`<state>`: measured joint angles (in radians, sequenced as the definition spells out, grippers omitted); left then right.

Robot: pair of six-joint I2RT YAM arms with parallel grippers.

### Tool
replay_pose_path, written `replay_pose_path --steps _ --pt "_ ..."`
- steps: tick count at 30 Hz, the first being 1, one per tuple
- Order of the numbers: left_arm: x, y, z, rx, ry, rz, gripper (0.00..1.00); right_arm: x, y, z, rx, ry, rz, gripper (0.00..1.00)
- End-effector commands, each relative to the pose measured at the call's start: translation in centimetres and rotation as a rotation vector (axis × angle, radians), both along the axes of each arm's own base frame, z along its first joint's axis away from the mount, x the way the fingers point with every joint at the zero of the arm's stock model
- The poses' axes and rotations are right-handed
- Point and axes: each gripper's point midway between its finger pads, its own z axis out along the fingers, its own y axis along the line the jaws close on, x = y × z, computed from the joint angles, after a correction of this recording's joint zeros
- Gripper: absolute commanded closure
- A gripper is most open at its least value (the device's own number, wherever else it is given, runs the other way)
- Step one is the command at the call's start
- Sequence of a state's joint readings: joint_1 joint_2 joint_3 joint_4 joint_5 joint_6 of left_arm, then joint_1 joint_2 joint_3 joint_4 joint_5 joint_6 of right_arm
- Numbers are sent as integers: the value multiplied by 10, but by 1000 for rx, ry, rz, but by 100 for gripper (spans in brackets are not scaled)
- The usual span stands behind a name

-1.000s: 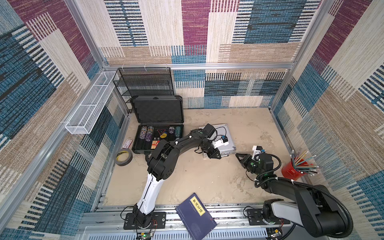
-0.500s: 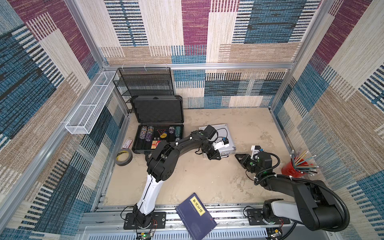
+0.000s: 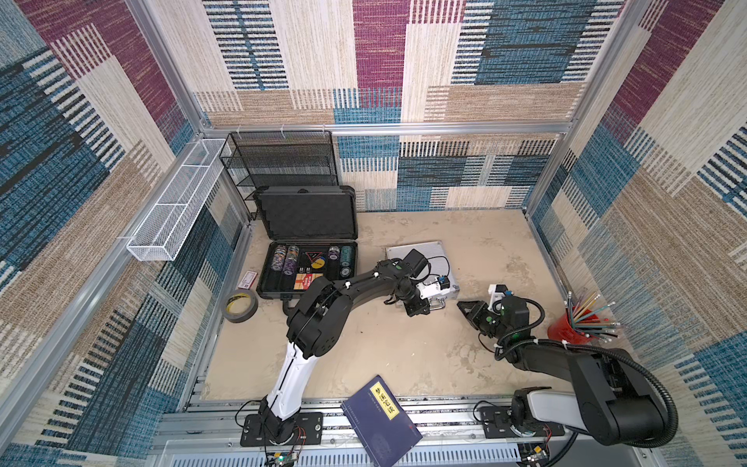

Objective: Open the poker set cases
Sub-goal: Place the poker set case at the center of the board.

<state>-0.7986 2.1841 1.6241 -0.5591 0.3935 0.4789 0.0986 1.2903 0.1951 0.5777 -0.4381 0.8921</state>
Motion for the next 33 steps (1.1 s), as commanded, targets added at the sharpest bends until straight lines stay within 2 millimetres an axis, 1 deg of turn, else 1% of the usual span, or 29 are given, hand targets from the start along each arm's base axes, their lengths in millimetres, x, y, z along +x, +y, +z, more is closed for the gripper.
replay_pose_path --steps 1,11,23,29,33 --pt "-8 30 -34 176 7 18 99 0 1 2 -6 -16 10 78" --pt "-1 40 -46 283 -84 25 93 -1 -1 0 -9 -13 8 77" --pt "-6 42 -52 310 -93 12 82 -3 -3 -1 -10 -14 6 78" --pt "-6 43 -50 316 -100 10 78 -3 -4 -1 -10 -15 4 78" --pt "-4 41 -42 305 -112 11 73 -4 -4 0 -15 -16 6 78"
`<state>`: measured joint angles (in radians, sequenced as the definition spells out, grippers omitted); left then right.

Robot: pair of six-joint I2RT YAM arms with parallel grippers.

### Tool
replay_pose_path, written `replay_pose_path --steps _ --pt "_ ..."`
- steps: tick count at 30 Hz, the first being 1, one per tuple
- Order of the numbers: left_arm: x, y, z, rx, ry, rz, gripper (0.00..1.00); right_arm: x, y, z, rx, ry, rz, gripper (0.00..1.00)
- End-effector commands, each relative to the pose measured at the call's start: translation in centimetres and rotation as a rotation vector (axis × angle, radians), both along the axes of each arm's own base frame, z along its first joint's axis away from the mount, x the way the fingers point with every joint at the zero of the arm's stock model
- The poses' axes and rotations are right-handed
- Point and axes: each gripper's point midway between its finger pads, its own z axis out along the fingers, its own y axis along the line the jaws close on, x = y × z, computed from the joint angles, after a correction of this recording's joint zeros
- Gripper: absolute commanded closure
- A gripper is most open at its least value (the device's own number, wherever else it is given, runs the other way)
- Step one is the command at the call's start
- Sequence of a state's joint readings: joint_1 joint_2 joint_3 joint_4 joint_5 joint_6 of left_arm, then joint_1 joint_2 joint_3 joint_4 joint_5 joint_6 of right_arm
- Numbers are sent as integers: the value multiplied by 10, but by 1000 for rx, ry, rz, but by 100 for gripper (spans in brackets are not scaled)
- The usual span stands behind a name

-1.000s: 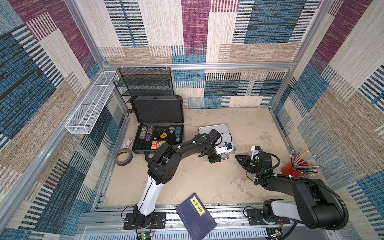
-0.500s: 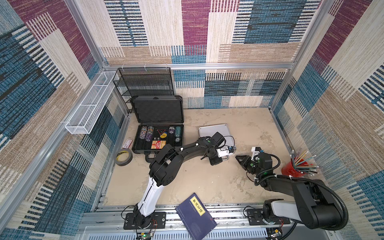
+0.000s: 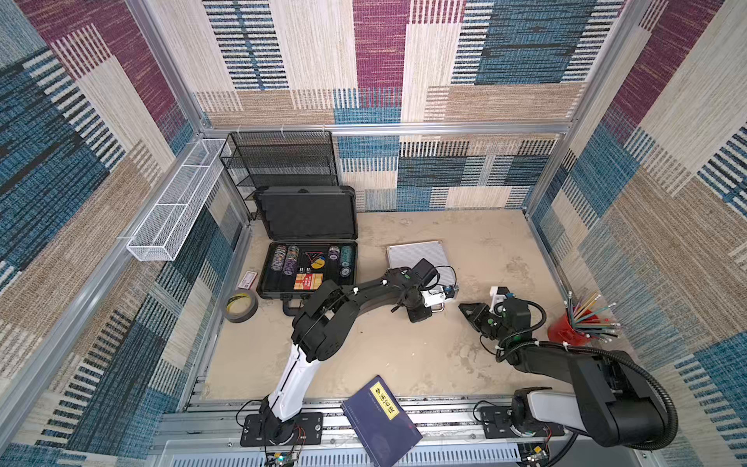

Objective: Open the poker set cases
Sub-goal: Place the poker set case at the center of the board, then open the fastener on the poker set case.

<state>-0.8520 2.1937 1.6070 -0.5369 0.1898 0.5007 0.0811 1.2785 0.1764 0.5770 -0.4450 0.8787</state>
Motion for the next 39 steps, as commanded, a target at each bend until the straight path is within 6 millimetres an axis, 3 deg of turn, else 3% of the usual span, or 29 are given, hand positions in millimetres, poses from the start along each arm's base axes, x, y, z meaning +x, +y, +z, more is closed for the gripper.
replay_pose_path --steps 1,10,23,27,32,39 --pt "-8 35 -22 165 28 25 71 0 0 3 -12 -18 11 78" --pt "-1 30 11 114 -28 35 59 9 -5 13 -95 -37 16 78" --pt "14 17 64 -28 -128 78 54 19 -7 23 -165 -53 42 77" --pt "21 19 90 -122 -139 122 55 28 -5 31 -218 -71 80 71" --pt "46 34 120 -239 -155 247 57 37 -7 46 -279 -104 98 67" --pt "75 36 132 -362 -115 350 61 32 14 58 -349 -142 159 57"
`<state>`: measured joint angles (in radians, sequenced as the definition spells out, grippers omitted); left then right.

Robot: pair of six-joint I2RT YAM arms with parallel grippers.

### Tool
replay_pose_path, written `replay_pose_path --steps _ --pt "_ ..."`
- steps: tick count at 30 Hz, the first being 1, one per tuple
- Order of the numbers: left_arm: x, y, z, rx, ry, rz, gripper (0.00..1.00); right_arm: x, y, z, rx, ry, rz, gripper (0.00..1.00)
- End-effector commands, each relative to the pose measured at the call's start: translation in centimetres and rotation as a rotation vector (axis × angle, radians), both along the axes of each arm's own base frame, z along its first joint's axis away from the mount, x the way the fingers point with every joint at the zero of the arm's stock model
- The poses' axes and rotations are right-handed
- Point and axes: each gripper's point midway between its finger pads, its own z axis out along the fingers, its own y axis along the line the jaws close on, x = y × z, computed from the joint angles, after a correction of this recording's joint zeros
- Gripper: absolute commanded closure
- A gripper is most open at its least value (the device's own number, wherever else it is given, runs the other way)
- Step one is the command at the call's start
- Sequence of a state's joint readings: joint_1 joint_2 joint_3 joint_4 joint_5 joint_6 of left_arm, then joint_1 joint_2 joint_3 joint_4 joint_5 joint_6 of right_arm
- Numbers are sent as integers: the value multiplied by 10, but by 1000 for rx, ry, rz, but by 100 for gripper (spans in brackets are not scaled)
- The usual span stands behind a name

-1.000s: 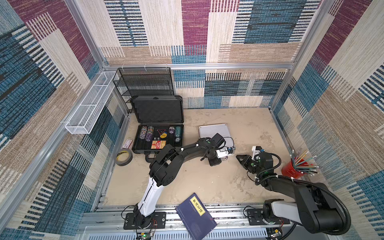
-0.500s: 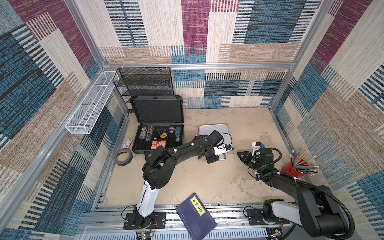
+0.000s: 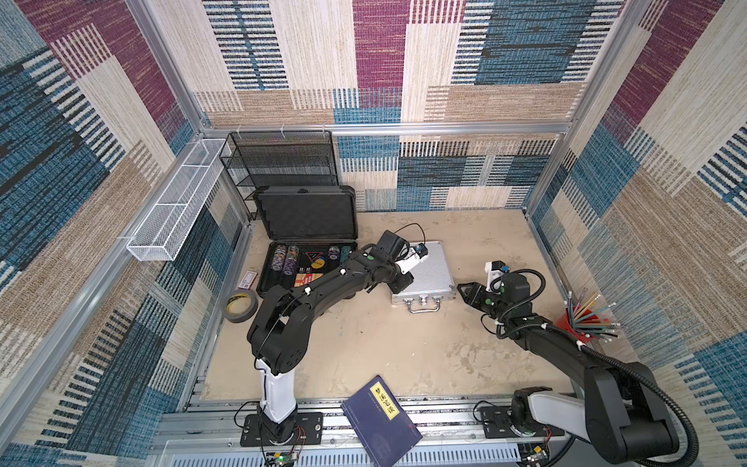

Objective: Open the poker set cases
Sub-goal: Open the fastener on the poker set case.

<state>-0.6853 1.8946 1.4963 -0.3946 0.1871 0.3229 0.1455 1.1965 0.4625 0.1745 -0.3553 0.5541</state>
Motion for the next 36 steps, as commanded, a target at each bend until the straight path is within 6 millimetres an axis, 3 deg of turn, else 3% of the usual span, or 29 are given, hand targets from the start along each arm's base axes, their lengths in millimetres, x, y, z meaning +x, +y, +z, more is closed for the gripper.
replay_pose_path --steps 1,25,36 --pt "7 -15 7 -100 32 22 61 -3 8 3 -81 -18 27 56" --pt "-2 -15 -53 -136 199 66 63 -8 92 -27 -244 67 251 46" --pt "-6 -11 -71 -129 247 81 64 3 98 -44 -292 105 223 47"
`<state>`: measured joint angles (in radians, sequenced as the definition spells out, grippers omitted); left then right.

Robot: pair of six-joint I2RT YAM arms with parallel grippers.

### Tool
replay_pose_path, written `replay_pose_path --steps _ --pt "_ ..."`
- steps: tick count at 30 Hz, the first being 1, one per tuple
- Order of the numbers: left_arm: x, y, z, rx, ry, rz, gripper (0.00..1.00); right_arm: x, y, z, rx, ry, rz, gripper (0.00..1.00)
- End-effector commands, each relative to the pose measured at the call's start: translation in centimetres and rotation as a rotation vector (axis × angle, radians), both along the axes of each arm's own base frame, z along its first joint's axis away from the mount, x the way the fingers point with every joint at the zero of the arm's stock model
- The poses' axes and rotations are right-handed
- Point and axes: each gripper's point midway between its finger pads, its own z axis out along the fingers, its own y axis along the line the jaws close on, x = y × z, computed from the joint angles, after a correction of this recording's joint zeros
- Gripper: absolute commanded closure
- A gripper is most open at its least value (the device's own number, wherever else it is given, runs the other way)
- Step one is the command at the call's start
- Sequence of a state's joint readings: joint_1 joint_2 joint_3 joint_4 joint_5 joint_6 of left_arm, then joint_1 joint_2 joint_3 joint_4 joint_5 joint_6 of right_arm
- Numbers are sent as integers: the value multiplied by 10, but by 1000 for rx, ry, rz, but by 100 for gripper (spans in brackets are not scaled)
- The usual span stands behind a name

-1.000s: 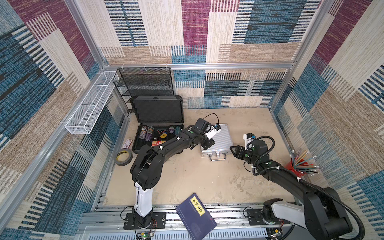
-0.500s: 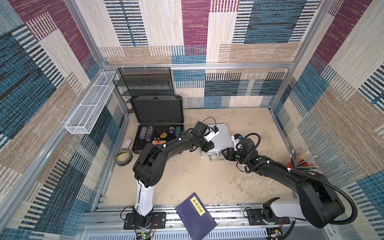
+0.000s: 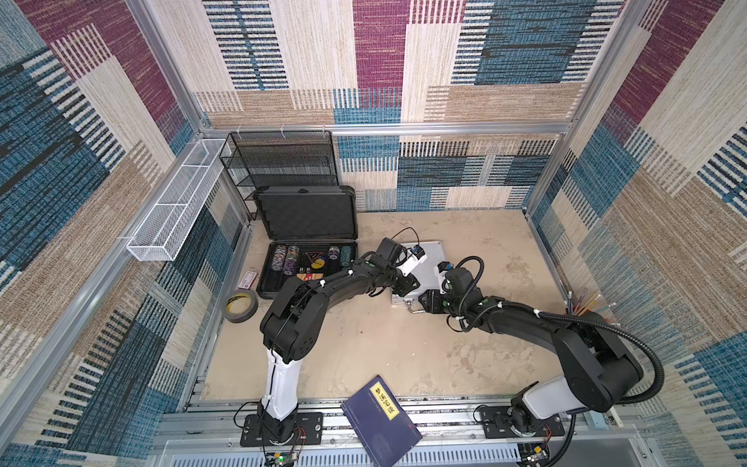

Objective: Open the poker set cases
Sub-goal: Open the fastener on the poker set case.

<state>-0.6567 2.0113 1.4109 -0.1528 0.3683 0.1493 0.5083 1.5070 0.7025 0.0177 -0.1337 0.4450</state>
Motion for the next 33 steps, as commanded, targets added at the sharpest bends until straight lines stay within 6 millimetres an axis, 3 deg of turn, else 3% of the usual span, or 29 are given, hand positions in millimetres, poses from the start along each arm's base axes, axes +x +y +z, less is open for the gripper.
replay_pose_path --steps 1,16,29,33 --pt "-11 13 -25 60 97 33 64 8 -3 0 -25 -19 -35 48" --pt "-9 18 -27 53 111 42 65 19 4 -1 -78 -44 -60 57" --pt "-9 19 -26 51 111 44 65 21 -12 9 -71 -91 -172 70" --pt "-9 19 -26 49 113 43 65 16 -2 10 -37 -96 -119 71"
